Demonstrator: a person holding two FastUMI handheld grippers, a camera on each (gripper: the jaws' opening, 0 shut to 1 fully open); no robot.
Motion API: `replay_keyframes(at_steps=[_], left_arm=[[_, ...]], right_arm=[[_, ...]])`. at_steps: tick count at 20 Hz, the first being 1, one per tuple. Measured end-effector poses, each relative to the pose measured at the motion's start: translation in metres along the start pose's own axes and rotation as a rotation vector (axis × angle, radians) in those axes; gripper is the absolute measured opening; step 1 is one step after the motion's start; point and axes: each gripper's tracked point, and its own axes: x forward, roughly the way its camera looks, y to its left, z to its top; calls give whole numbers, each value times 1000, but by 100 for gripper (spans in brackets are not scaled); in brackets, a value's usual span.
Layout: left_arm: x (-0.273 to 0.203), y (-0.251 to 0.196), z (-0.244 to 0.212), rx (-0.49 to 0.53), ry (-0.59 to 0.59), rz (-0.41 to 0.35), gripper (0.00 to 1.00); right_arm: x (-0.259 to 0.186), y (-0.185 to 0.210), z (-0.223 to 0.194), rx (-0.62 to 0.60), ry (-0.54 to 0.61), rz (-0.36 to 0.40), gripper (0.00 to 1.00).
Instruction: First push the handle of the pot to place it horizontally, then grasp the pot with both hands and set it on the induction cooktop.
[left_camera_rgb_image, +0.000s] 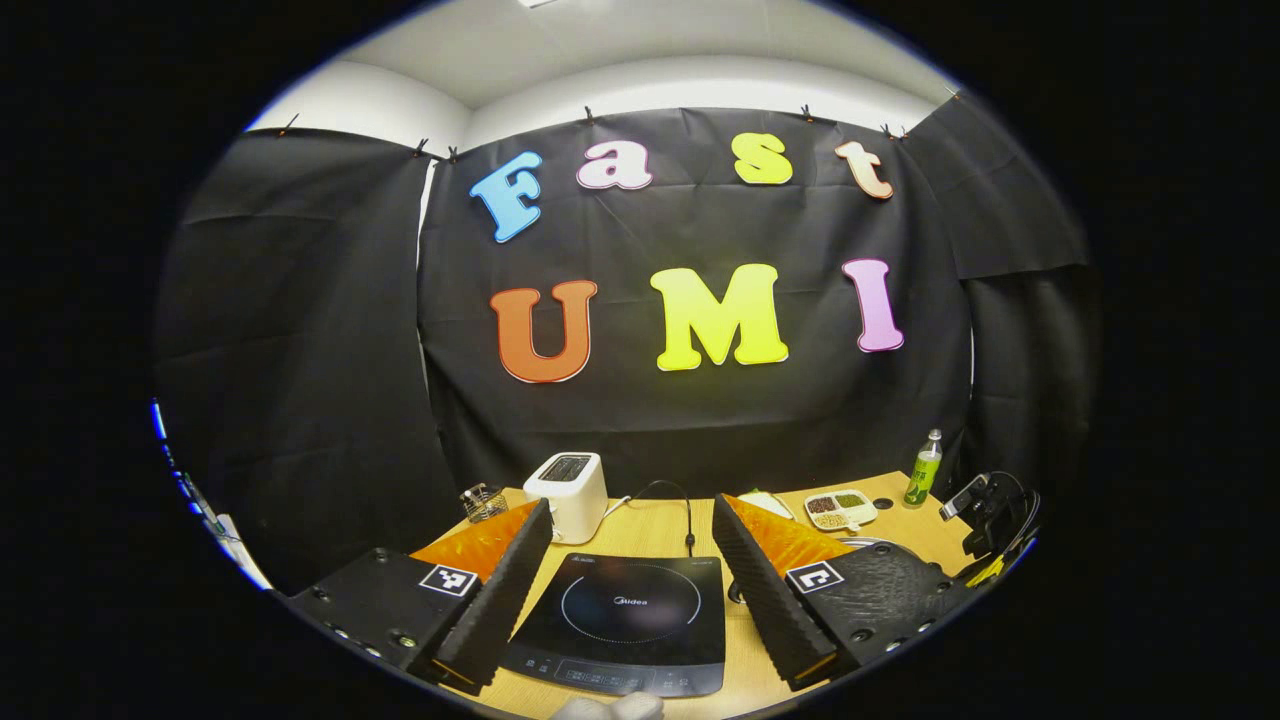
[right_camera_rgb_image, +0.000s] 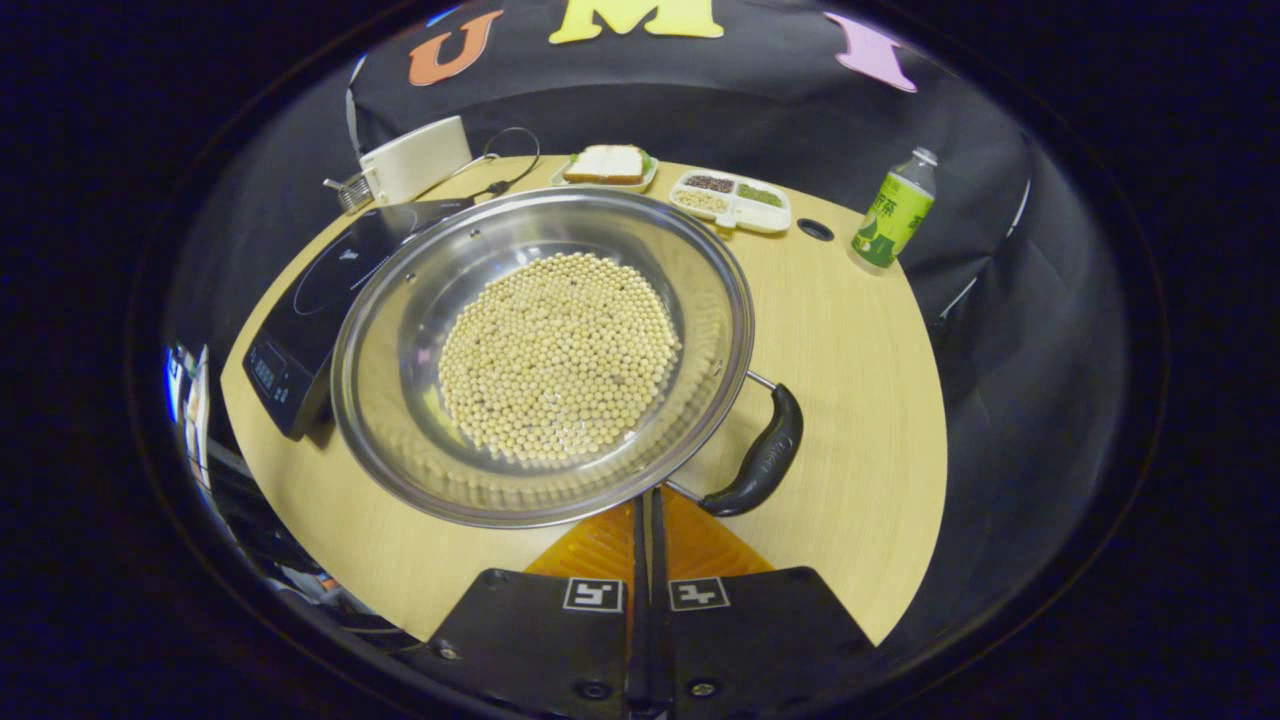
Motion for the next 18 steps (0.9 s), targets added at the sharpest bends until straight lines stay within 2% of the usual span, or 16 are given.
replay_keyframes(at_steps=[1,7,8,11,13,16,18], left_arm=[[0,-2,-1,1,5,7,96],[3,-15,-10,1,32,62,96],[4,-17,-11,2,36,73,96],[8,-28,-11,7,39,89,96],[9,-36,-11,8,43,94,96],[14,-44,-12,6,51,91,96],[17,-51,-15,4,53,78,96]], right_arm=[[1,-5,2,-25,1,3,4],[11,-36,21,-153,6,16,1],[13,-40,23,-158,5,18,4],[20,-52,30,-161,1,24,1],[24,-58,32,-153,8,28,4],[21,-64,33,-154,-4,18,0],[17,-68,33,-144,-22,3,2]])
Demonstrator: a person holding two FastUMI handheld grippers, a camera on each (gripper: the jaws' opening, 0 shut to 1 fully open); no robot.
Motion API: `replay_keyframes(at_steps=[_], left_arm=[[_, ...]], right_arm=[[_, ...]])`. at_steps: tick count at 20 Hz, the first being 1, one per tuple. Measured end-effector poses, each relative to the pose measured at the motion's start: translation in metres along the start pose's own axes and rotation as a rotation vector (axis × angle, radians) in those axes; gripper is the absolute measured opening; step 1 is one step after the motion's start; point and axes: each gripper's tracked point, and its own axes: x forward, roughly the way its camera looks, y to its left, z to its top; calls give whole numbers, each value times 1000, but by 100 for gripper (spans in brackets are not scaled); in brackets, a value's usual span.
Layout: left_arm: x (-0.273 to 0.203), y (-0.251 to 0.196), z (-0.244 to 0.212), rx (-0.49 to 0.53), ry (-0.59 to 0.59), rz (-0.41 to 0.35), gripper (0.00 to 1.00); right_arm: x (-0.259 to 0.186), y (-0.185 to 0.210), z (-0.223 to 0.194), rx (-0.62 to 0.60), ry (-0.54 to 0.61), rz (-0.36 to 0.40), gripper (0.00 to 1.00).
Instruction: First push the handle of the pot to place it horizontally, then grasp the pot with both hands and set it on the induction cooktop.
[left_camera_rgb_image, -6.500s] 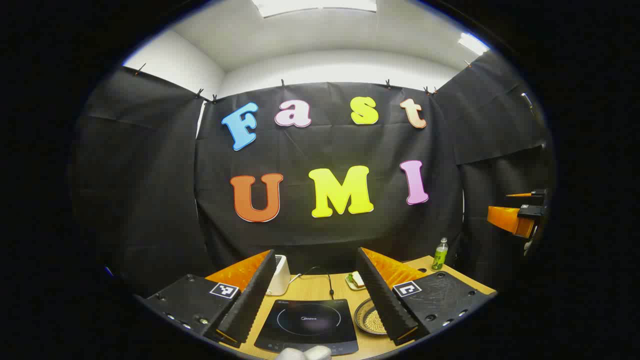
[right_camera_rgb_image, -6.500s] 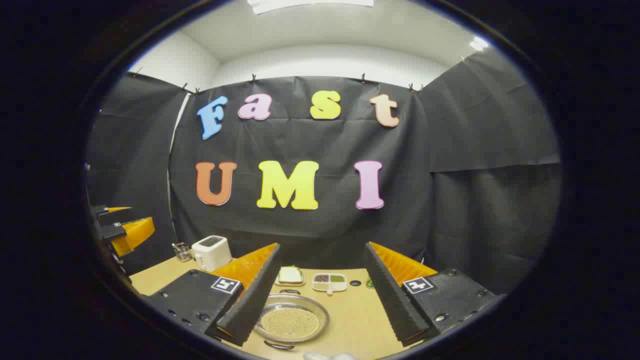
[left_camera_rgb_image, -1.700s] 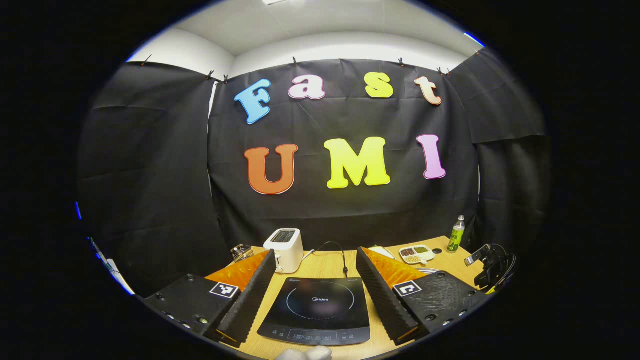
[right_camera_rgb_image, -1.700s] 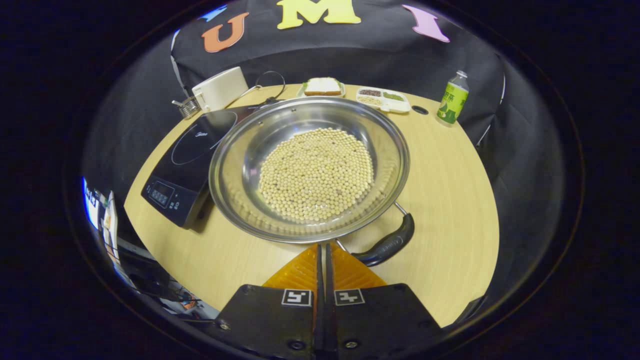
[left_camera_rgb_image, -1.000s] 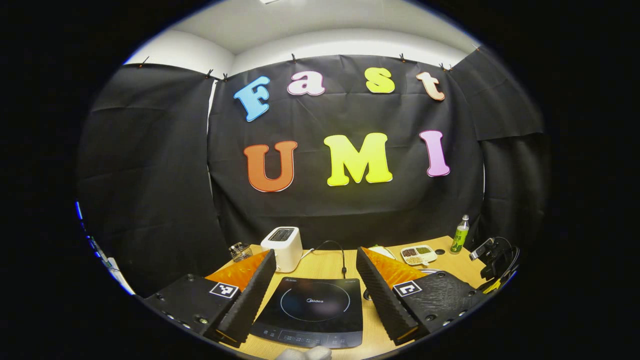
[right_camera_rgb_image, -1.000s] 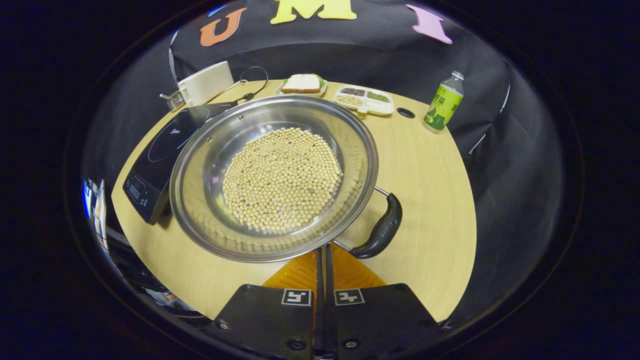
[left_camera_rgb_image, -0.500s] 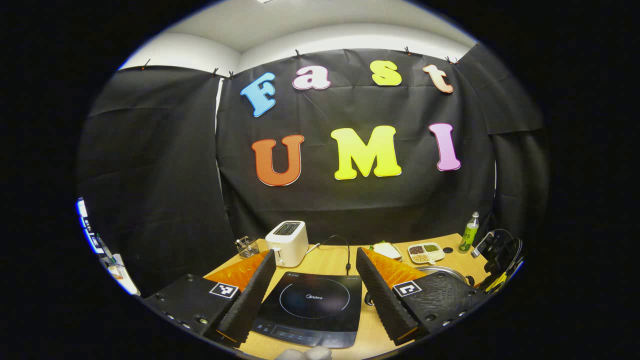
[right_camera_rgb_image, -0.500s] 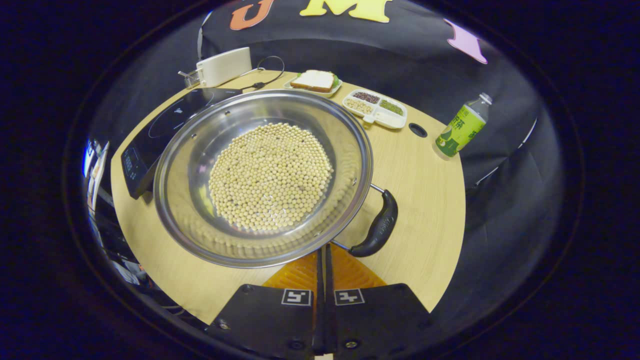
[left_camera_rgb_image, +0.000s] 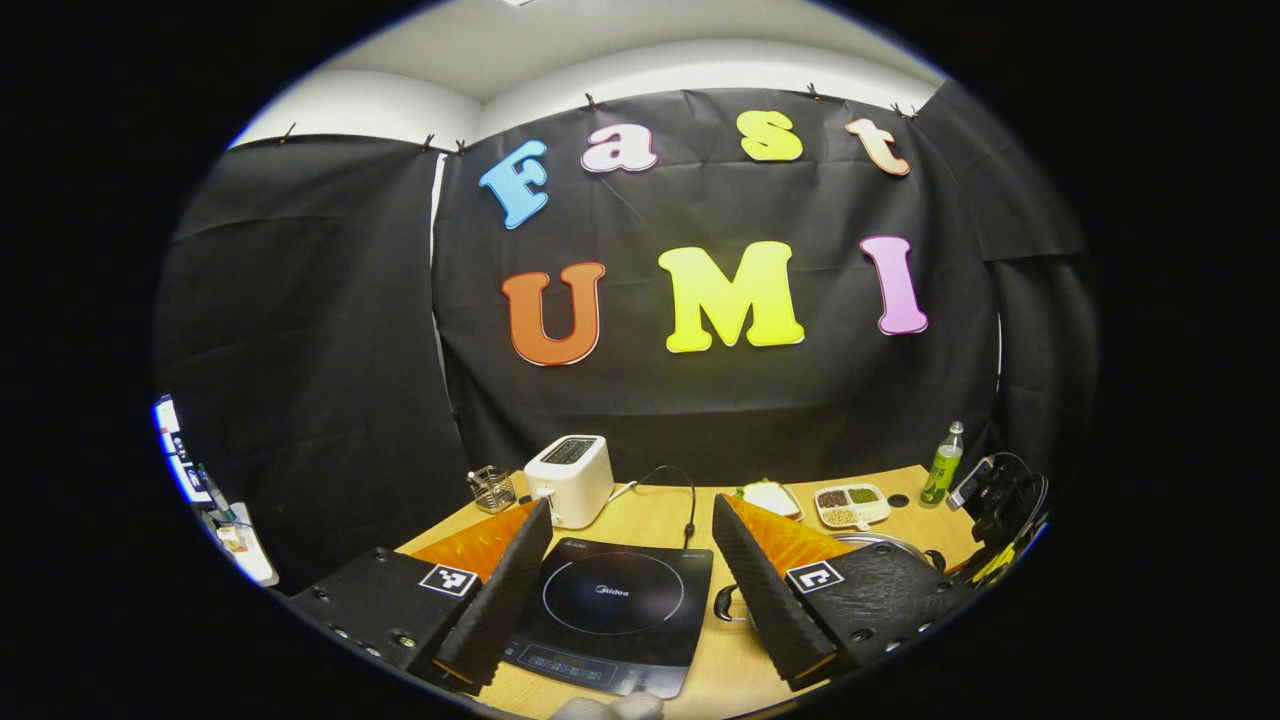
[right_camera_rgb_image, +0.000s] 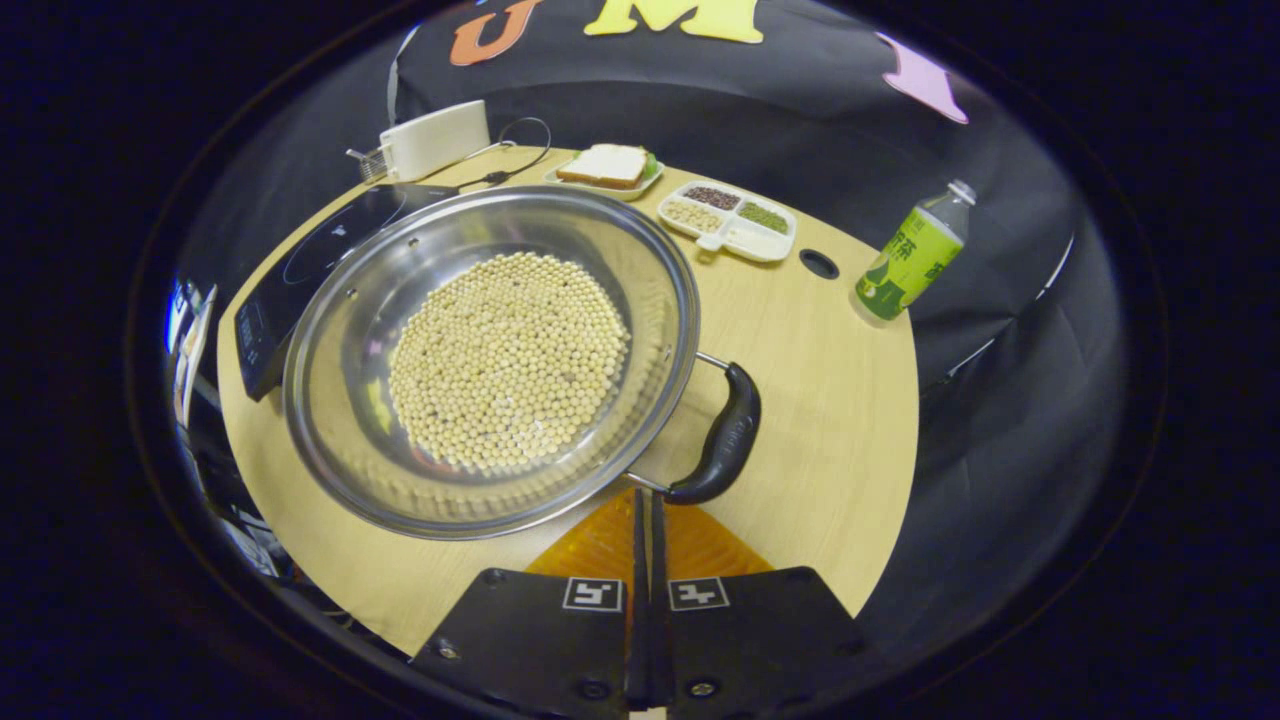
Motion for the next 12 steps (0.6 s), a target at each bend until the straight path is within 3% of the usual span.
replay_keyframes(at_steps=[7,8,9,11,12], left_arm=[[22,-23,-13,1,0,-95,96],[25,-28,-17,5,3,-115,96],[29,-32,-22,8,5,-133,96],[38,-40,-31,14,12,-168,96],[43,-44,-37,19,17,-186,96]], right_arm=[[-32,-25,-2,59,-99,-100,6],[-37,-28,-4,71,-110,-115,16],[-44,-29,-3,87,-125,-120,16],[-54,-33,-1,121,-153,-136,36],[-58,-35,0,138,-163,-144,60]])
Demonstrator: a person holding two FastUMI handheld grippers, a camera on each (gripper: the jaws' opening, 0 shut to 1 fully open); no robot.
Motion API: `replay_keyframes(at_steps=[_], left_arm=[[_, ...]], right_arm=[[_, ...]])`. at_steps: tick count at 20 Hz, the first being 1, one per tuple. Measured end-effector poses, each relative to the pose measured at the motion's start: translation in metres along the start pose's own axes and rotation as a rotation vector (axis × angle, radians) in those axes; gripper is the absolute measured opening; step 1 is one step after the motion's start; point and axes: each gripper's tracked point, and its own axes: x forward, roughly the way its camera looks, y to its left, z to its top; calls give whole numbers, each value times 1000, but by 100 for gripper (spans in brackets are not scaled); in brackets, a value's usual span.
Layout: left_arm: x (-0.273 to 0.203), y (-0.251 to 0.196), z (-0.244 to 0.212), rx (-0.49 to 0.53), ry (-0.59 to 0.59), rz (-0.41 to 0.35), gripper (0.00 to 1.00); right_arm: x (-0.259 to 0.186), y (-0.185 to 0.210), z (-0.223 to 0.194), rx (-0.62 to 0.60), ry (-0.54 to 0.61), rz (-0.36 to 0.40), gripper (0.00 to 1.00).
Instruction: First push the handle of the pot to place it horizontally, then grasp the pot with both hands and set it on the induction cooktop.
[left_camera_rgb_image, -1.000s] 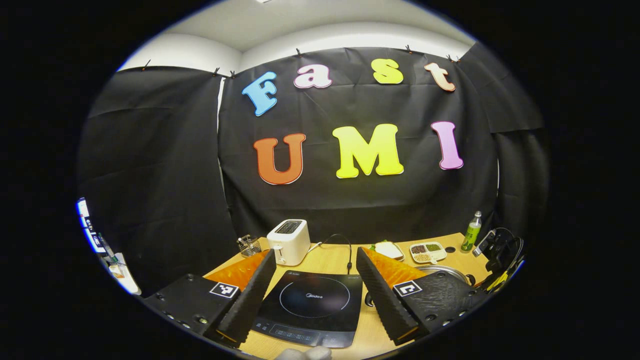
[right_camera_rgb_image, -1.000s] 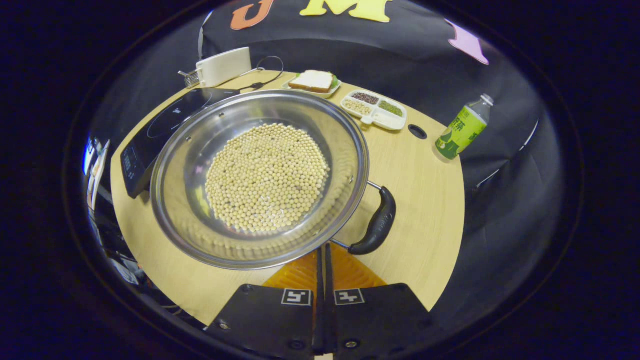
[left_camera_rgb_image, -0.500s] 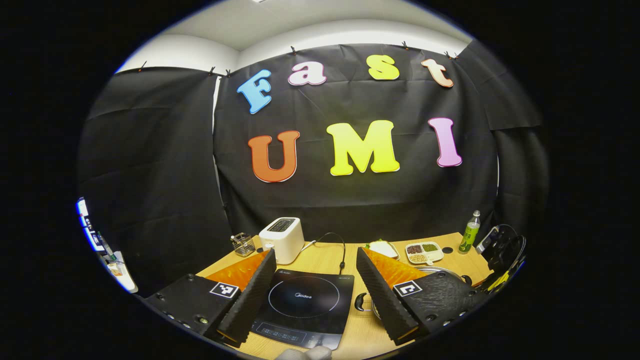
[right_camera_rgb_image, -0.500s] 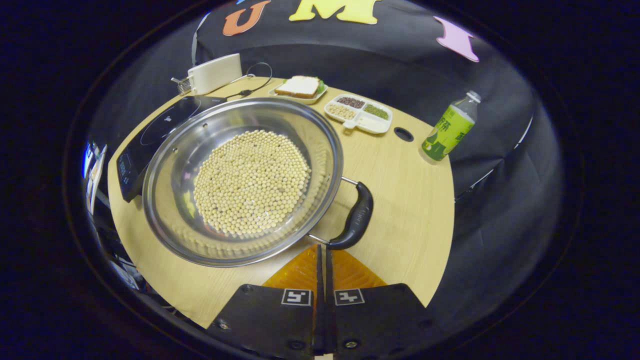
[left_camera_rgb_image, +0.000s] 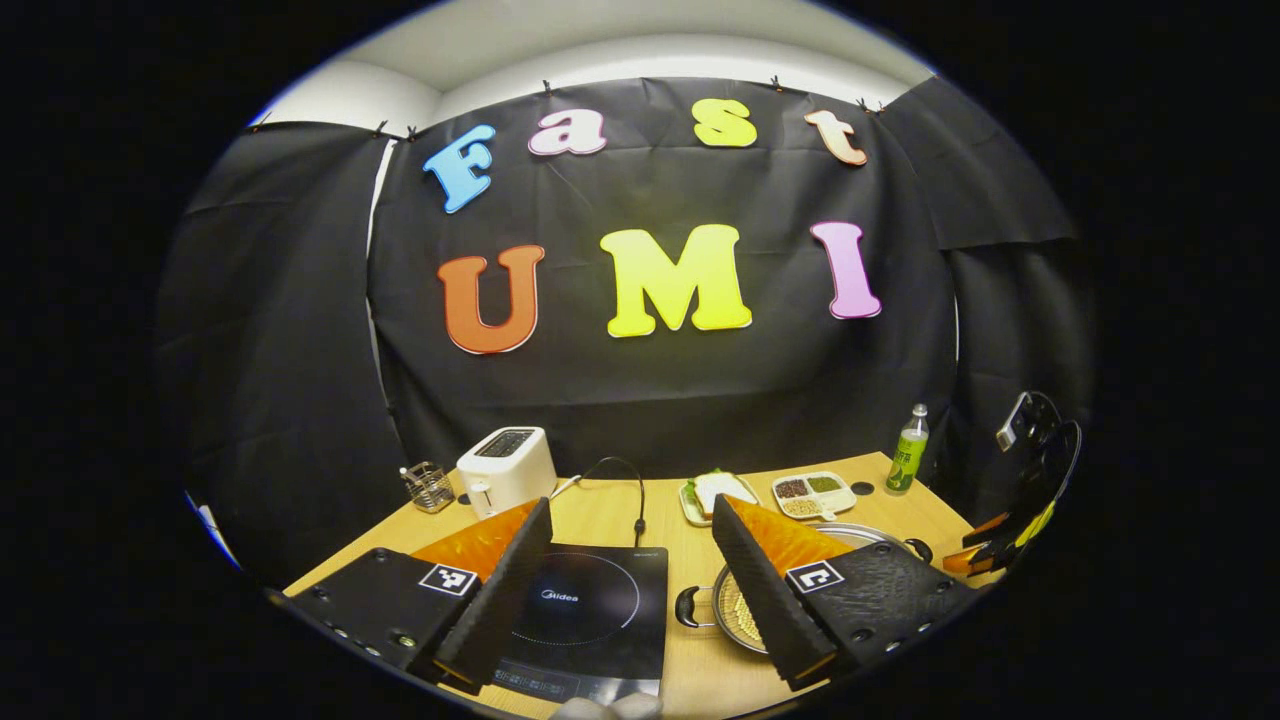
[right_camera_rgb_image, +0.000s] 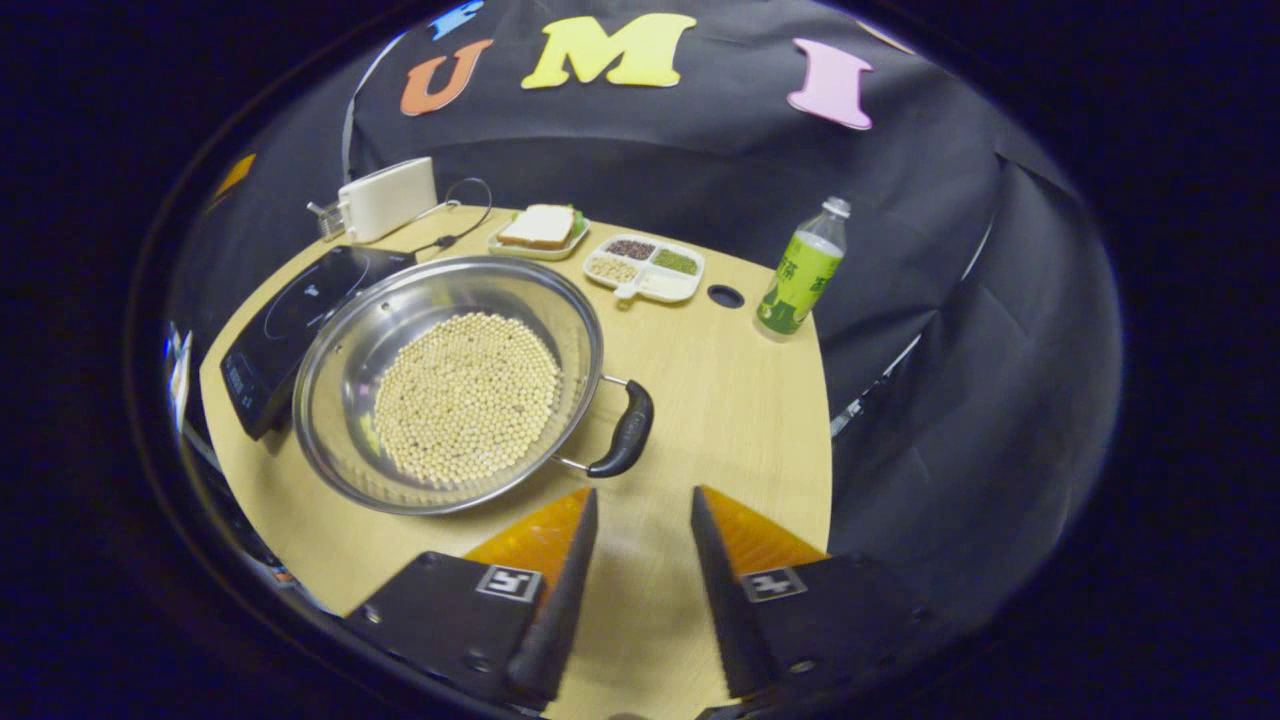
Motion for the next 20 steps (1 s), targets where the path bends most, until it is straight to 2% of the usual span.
replay_keyframes(at_steps=[2,4,7,9,11,12,20], left_arm=[[10,-8,-15,4,24,-31,97],[22,-16,-29,-5,52,-64,97],[37,-28,-61,-34,113,-97,96],[49,-31,-83,-42,155,-101,97],[60,-38,-108,-64,216,-115,97],[64,-42,-124,-72,245,-125,97],[86,-58,-186,-98,388,-131,97]], right_arm=[[-6,-3,10,45,-37,-24,82],[-13,0,15,105,-63,-19,87],[-10,-1,21,167,-79,-22,82],[-6,0,28,184,-95,-17,86],[2,8,32,184,-94,5,82],[8,12,35,181,-88,11,86],[45,34,43,189,-50,46,86]])
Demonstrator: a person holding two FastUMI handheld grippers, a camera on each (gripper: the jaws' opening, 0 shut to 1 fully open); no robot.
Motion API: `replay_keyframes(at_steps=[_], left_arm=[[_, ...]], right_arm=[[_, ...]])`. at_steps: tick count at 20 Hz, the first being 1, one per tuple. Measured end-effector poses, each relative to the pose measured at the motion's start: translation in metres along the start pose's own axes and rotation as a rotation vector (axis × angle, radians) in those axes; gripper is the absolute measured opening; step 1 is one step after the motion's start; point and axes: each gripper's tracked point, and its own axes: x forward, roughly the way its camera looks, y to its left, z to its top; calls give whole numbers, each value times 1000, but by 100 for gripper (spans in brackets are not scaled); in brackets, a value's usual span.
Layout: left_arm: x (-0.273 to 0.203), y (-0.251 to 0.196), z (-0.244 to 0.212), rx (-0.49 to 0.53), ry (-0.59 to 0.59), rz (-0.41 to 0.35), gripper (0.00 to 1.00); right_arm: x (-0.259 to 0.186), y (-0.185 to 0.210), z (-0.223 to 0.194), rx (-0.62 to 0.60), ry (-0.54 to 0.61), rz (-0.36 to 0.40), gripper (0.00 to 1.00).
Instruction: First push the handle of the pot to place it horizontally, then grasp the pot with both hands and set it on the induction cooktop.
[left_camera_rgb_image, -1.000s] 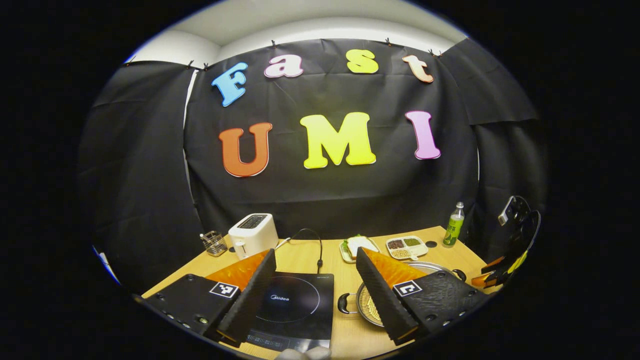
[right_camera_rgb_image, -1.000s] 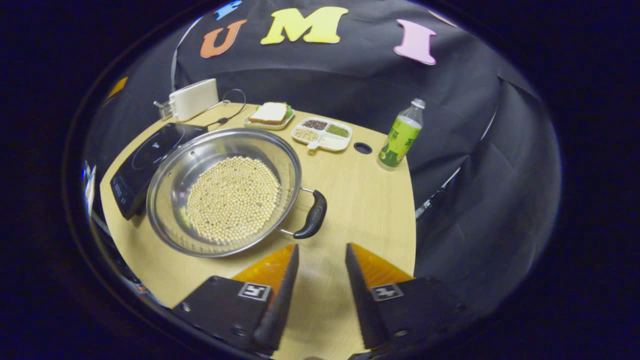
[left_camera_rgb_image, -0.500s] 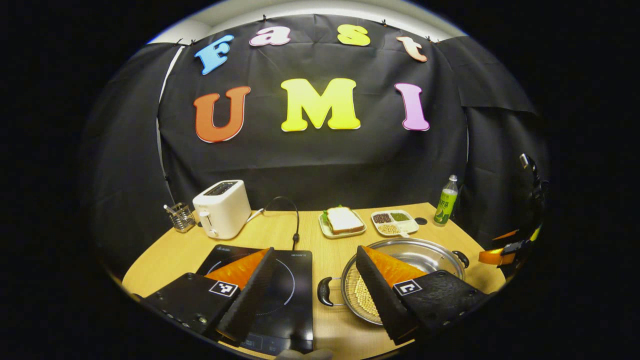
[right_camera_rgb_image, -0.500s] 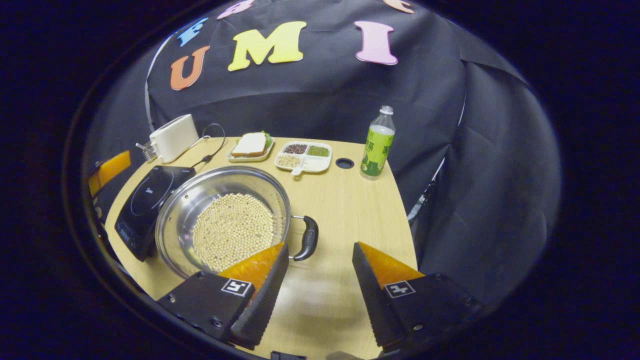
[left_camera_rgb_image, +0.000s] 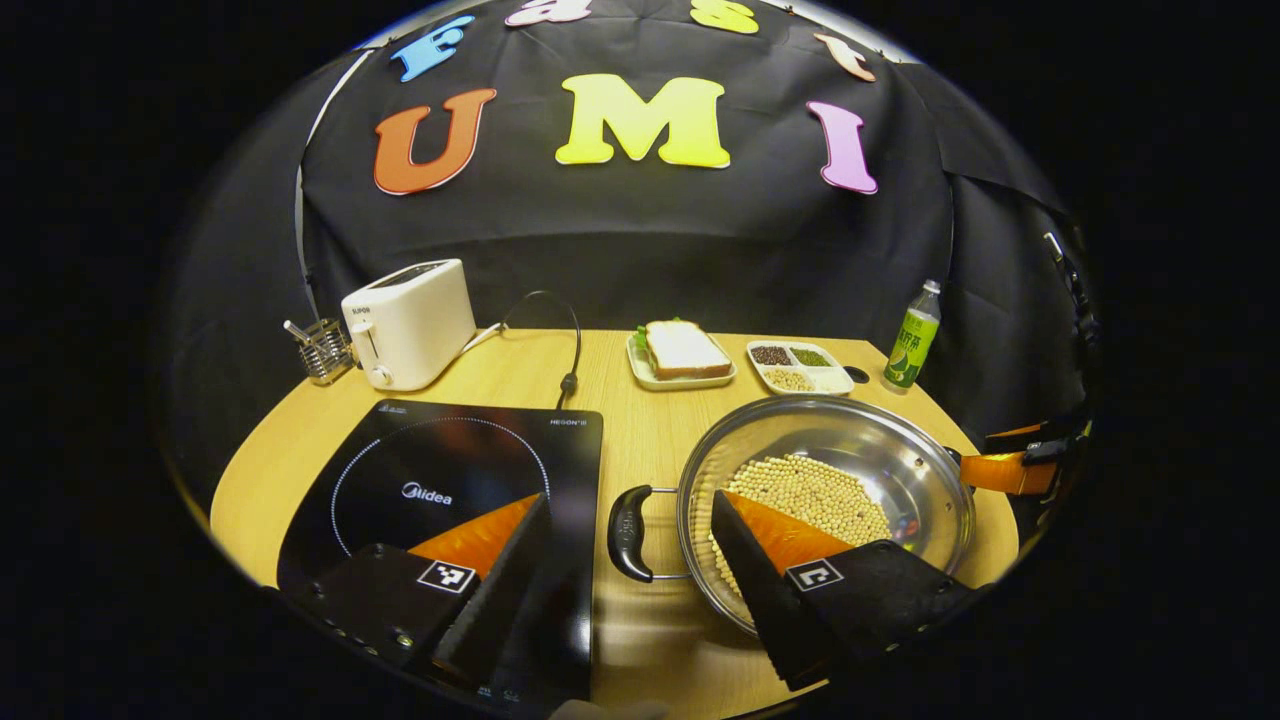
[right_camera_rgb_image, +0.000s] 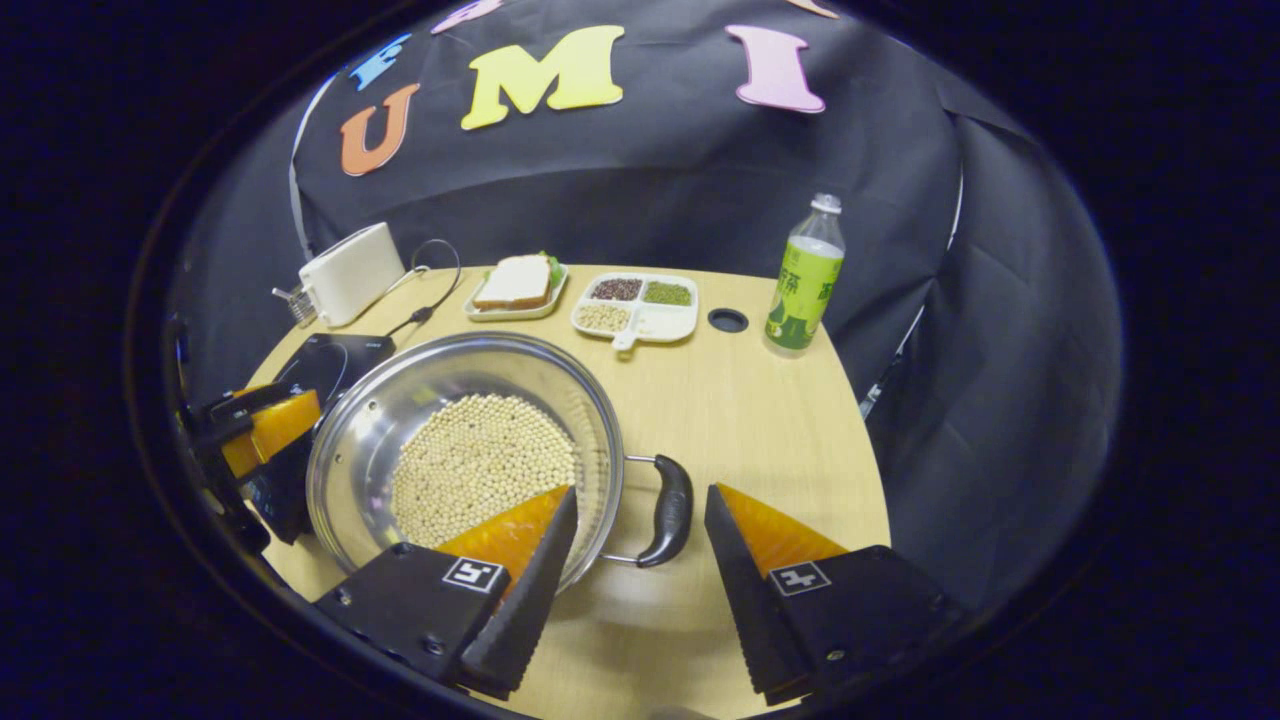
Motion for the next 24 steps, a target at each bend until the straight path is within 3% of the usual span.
replay_keyframes(at_steps=[1,6,12,20,21,24], left_arm=[[4,-2,-4,-9,10,-1,96],[17,-11,-15,-10,44,-15,97],[31,-21,-25,-21,84,-40,96],[38,-21,-29,24,110,-19,96],[39,-18,-31,25,123,-9,94],[41,-15,-34,9,145,5,77]], right_arm=[[4,0,-2,1,6,0,82],[17,-2,-7,10,40,-8,86],[26,-2,-13,21,76,-11,82],[38,-4,-22,33,125,-40,80],[39,-5,-22,34,127,-50,75],[41,-6,-22,26,136,-68,73]])
